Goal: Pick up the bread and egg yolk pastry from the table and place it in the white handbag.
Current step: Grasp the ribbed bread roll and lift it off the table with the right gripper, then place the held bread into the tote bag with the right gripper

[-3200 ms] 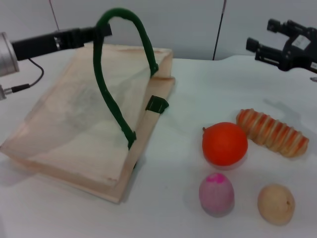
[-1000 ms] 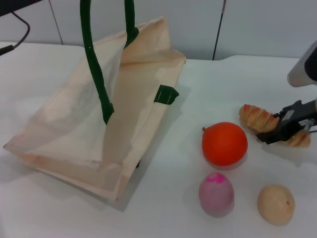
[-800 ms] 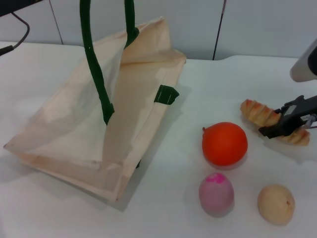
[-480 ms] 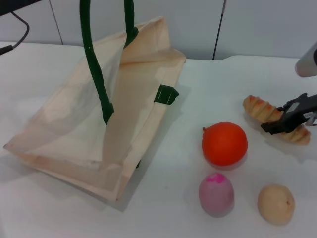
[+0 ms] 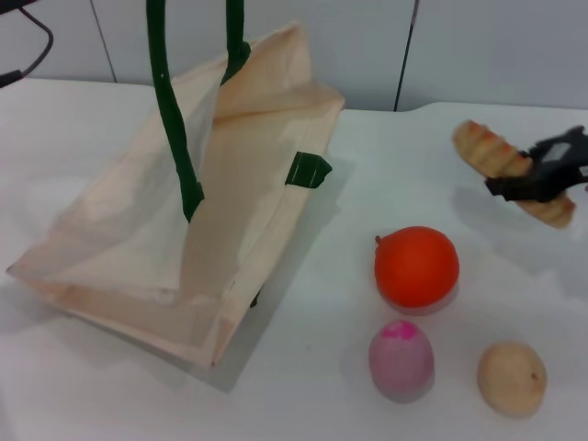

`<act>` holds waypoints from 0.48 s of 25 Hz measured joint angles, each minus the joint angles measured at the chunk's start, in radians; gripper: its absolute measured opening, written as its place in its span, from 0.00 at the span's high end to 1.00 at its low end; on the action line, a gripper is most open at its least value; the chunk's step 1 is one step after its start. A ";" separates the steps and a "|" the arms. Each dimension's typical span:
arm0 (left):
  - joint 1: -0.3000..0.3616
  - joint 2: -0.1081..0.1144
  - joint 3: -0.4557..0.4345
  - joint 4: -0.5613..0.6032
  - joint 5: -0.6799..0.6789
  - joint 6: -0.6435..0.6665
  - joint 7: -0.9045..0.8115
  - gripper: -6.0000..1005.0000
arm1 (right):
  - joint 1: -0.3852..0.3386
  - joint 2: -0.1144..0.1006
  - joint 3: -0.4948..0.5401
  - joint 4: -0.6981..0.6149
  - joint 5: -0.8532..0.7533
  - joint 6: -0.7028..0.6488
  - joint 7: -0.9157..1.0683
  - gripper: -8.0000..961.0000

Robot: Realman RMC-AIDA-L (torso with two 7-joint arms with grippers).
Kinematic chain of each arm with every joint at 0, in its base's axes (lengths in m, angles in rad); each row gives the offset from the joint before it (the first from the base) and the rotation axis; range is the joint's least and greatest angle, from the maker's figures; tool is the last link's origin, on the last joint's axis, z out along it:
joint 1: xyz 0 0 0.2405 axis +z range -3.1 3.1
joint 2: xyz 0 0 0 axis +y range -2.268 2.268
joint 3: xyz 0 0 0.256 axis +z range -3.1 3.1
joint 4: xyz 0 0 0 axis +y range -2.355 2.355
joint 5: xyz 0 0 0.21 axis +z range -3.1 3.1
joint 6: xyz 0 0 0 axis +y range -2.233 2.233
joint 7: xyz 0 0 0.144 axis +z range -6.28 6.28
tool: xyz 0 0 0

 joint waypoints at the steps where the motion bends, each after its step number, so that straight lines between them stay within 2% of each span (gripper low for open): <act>1: -0.002 0.001 0.000 0.000 -0.002 0.000 0.000 0.88 | -0.003 0.001 -0.005 -0.025 0.025 -0.035 -0.011 0.42; 6: -0.018 0.004 -0.001 -0.003 -0.010 0.000 0.000 0.88 | -0.006 0.002 -0.119 -0.132 0.165 -0.166 -0.021 0.45; 12: -0.033 0.005 0.003 -0.006 -0.010 0.005 0.000 0.88 | 0.021 0.003 -0.338 -0.192 0.267 -0.178 0.036 0.50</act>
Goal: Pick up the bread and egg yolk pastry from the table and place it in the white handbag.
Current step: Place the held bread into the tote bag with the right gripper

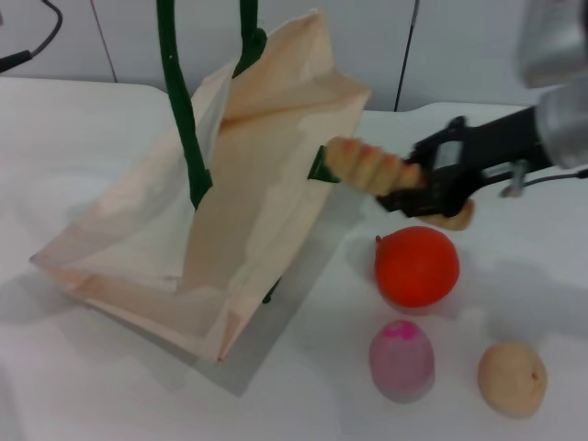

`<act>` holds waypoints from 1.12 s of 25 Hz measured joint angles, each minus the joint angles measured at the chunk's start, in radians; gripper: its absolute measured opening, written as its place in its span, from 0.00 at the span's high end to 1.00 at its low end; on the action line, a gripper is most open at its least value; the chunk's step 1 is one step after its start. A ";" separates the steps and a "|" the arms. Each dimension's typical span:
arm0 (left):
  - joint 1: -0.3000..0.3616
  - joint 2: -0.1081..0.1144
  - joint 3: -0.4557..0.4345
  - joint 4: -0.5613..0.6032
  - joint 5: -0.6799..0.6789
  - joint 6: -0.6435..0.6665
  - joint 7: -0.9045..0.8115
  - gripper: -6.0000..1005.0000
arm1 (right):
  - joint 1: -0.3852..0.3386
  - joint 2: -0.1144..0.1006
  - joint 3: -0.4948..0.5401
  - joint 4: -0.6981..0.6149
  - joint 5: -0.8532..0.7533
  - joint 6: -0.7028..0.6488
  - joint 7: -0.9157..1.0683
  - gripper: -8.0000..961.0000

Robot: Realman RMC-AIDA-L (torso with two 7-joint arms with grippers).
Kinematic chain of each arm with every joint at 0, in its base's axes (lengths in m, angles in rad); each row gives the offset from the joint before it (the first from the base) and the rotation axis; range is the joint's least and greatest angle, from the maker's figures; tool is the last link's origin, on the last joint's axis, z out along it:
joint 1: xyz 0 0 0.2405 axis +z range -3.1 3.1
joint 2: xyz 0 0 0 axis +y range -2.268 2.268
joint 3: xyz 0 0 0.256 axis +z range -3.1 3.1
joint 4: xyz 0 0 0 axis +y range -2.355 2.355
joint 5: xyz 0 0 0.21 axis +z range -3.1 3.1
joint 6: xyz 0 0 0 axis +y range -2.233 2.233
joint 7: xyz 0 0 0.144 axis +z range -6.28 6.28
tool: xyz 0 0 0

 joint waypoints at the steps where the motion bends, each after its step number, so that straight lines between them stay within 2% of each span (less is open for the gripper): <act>1: -0.001 0.000 0.002 -0.001 0.000 0.001 0.000 0.88 | 0.006 0.000 -0.041 -0.011 0.006 0.007 0.017 0.51; 5: -0.009 -0.002 0.005 -0.001 0.002 0.004 0.002 0.88 | 0.035 -0.001 -0.210 -0.061 0.004 0.069 0.113 0.57; 9: -0.015 -0.002 0.006 -0.002 0.006 0.004 0.002 0.88 | 0.067 -0.003 -0.367 -0.098 -0.018 0.143 0.192 0.59; 15: -0.020 -0.005 0.008 -0.003 0.008 0.007 0.004 0.88 | 0.086 0.000 -0.568 -0.174 -0.130 0.267 0.261 0.61; 23: -0.031 -0.006 0.010 -0.015 0.009 -0.001 0.001 0.88 | 0.101 0.000 -0.757 -0.207 -0.246 0.447 0.274 0.63; 28: -0.049 -0.001 0.013 -0.038 0.013 -0.005 0.002 0.88 | 0.102 0.001 -0.836 -0.208 -0.280 0.541 0.274 0.65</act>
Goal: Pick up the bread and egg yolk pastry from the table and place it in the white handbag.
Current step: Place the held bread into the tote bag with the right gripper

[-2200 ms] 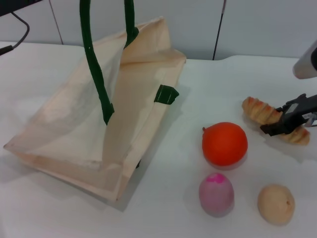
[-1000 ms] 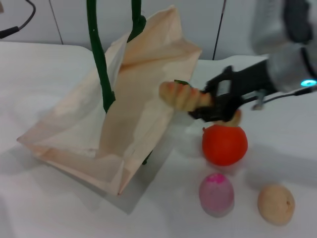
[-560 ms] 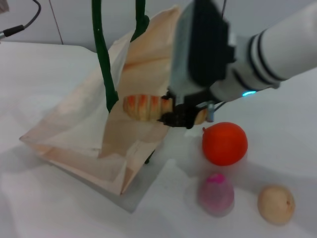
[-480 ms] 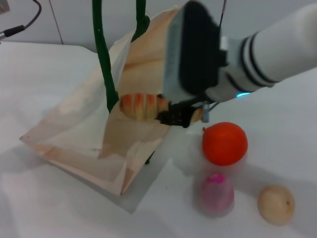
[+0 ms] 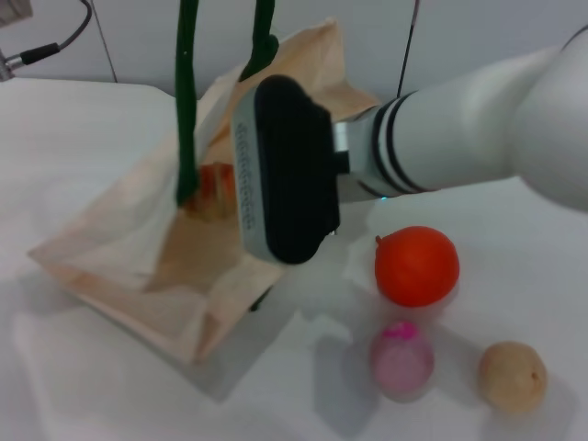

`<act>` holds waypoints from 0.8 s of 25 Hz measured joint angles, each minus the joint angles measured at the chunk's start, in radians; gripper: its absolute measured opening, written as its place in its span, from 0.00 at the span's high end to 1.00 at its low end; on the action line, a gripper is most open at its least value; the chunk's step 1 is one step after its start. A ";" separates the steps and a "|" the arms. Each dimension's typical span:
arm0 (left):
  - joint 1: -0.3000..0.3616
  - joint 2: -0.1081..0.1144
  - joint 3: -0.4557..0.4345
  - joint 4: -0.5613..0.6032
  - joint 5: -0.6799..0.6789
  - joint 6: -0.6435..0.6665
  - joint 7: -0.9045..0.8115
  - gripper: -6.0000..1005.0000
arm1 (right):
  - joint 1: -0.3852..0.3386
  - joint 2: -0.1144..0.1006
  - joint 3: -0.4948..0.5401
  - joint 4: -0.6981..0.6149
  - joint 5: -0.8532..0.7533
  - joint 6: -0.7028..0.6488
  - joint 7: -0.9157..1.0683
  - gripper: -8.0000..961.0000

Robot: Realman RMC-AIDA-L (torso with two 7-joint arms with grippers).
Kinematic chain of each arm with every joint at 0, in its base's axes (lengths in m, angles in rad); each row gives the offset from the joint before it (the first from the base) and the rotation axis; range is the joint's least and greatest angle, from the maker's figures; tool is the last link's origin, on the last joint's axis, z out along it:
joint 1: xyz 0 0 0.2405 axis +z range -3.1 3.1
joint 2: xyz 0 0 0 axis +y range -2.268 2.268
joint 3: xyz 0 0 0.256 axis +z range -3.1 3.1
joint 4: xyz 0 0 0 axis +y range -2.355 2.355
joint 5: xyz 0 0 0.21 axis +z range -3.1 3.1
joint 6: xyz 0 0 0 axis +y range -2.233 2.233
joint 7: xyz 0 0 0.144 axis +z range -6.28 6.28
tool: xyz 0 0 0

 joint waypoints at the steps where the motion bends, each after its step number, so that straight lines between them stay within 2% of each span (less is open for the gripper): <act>1: -0.002 0.000 0.000 0.000 0.002 0.000 0.000 0.88 | 0.000 0.000 -0.016 0.001 -0.004 0.023 -0.003 0.65; 12: -0.043 -0.010 0.000 -0.021 0.025 -0.046 -0.002 0.88 | 0.005 0.000 -0.114 0.058 -0.043 0.223 -0.012 0.66; 20: -0.065 -0.017 -0.004 -0.040 0.014 -0.115 -0.009 0.88 | 0.033 0.000 -0.156 0.182 -0.044 0.317 -0.014 0.67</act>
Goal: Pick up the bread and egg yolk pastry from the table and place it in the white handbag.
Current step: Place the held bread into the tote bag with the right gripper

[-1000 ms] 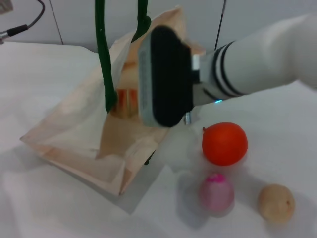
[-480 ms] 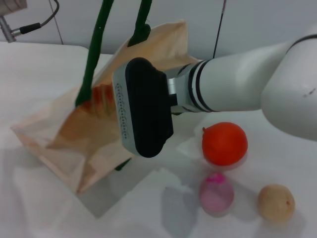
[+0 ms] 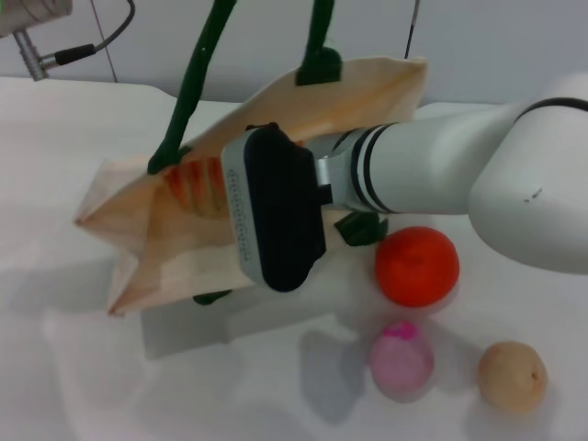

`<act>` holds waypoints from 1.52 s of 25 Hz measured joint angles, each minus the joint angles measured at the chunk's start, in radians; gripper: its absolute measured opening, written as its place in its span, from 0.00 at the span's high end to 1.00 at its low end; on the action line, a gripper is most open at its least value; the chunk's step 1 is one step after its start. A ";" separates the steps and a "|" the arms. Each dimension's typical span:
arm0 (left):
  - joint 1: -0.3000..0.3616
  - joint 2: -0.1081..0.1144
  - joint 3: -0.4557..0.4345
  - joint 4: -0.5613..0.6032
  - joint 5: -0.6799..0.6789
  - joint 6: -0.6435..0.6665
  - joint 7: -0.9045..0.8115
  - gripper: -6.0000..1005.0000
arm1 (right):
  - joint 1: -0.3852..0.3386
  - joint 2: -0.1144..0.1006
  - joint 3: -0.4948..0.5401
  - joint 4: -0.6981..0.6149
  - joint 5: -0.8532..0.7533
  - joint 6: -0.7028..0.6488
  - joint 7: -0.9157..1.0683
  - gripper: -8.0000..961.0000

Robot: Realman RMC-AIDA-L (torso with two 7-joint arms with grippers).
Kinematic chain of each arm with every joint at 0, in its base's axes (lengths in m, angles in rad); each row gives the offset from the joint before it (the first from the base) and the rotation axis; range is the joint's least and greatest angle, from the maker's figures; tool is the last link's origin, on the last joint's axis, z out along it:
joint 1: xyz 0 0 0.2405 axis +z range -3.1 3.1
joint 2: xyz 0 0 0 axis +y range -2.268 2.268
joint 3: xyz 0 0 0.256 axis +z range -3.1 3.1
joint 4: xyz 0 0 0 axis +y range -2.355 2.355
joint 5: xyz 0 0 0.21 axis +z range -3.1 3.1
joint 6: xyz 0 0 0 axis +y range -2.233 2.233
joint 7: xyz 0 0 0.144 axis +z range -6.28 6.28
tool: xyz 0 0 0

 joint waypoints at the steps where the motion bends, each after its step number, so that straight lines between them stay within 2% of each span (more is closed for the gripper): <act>1: -0.001 -0.001 -0.004 0.000 -0.001 -0.008 -0.005 0.88 | 0.003 0.000 -0.001 0.019 0.000 0.015 0.000 0.67; 6: 0.002 -0.002 -0.010 0.006 -0.043 -0.064 -0.031 0.88 | 0.023 0.000 -0.001 0.131 0.000 0.116 0.004 0.67; 10: 0.021 0.007 -0.011 0.008 -0.097 -0.102 -0.049 0.88 | 0.033 0.003 -0.001 0.210 0.001 0.192 0.009 0.67; 17: 0.066 0.015 -0.012 0.049 -0.168 -0.108 -0.073 0.88 | 0.032 0.003 0.007 0.283 0.010 0.290 0.010 0.69; 22: 0.091 0.022 -0.013 0.058 -0.189 -0.100 -0.075 0.88 | 0.012 0.006 0.005 0.272 0.012 0.328 0.012 0.58; 28: 0.101 0.028 -0.013 0.059 -0.195 -0.098 -0.075 0.88 | -0.003 0.006 0.002 0.231 0.012 0.312 0.014 0.44; 33: 0.122 0.036 -0.053 0.059 -0.195 -0.079 -0.066 0.88 | -0.028 0.003 0.014 0.133 0.010 0.213 0.014 0.32; 38: 0.144 0.051 -0.074 0.055 -0.190 -0.043 -0.066 0.88 | -0.062 -0.001 0.049 0.018 -0.009 0.084 0.015 0.08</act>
